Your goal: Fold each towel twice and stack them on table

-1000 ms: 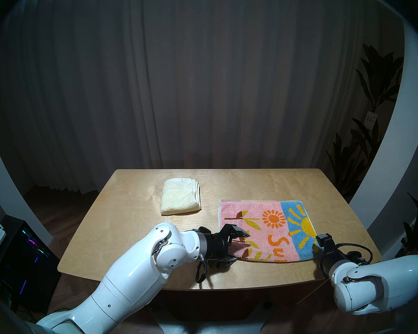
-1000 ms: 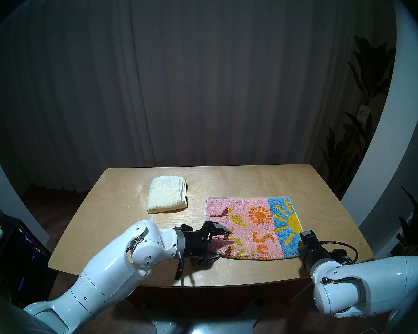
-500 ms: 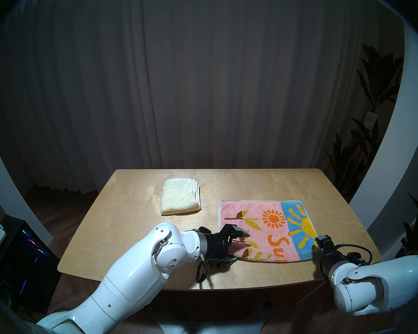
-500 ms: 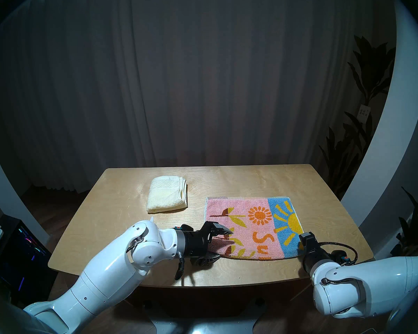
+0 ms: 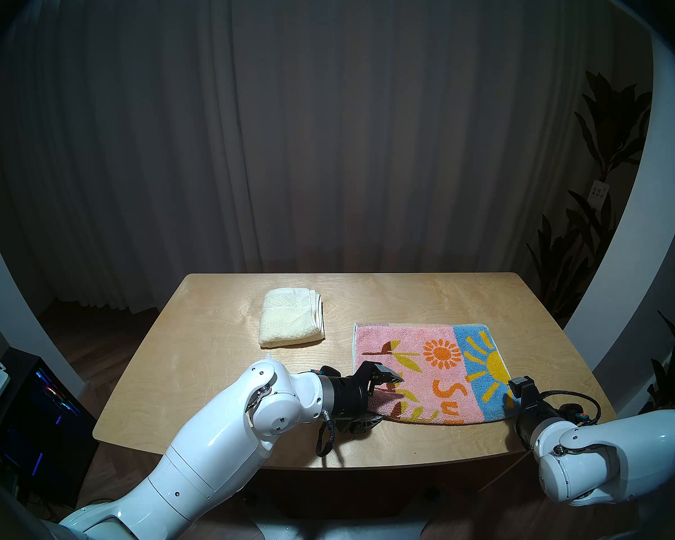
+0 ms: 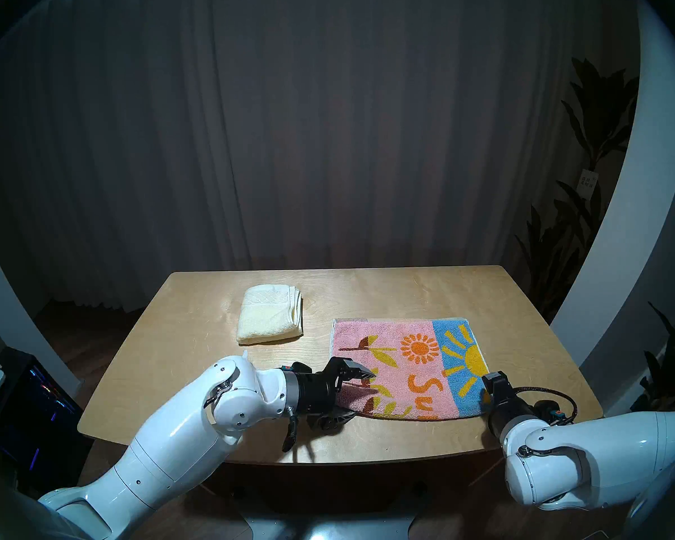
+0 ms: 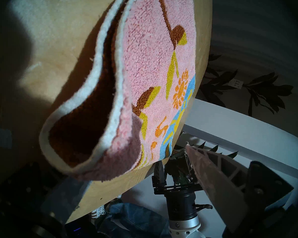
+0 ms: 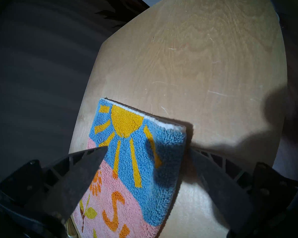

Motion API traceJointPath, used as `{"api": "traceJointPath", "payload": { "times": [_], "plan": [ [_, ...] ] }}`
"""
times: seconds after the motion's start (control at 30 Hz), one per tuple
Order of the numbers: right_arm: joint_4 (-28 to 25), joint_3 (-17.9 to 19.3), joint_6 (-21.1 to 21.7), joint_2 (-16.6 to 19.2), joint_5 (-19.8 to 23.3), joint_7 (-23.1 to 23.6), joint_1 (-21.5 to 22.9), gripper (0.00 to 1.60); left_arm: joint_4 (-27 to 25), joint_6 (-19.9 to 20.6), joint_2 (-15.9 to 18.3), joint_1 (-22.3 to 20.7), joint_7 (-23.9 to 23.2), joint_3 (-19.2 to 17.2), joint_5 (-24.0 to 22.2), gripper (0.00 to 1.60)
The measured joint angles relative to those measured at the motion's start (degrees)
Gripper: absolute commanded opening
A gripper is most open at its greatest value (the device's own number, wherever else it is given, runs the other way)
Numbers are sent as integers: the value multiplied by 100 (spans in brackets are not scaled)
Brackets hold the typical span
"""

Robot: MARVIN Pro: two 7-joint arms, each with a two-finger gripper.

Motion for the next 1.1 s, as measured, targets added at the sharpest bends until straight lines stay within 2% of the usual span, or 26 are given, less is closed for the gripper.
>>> {"api": "traceJointPath", "payload": {
  "times": [0.63, 0.67, 0.77, 0.8, 0.87, 0.93, 1.0, 1.1],
  "plan": [
    [-69, 49, 0, 0, -128, -294, 88, 160, 40, -159, -32, -25, 8, -32, 17, 160],
    [-69, 49, 0, 0, -129, -300, 89, 149, 41, -161, -33, -25, 8, -32, 18, 160],
    [-73, 48, 0, 0, -148, -377, 96, 141, 47, -182, -44, -33, 11, -30, 27, 159],
    [-75, 48, 0, 0, -153, -400, 100, 133, 48, -187, -48, -35, 12, -29, 30, 154],
    [-83, 50, 0, 0, -167, -452, 107, 102, 50, -199, -54, -41, 16, -27, 42, 151],
    [-89, 52, 0, 0, -181, -499, 116, 96, 53, -212, -60, -46, 20, -25, 54, 147],
    [-92, 56, 0, 0, -195, -545, 125, 78, 57, -223, -65, -50, 28, -21, 71, 139],
    [-93, 60, 0, 0, -217, -616, 139, 72, 70, -240, -69, -53, 43, -17, 100, 134]
  ]
}}
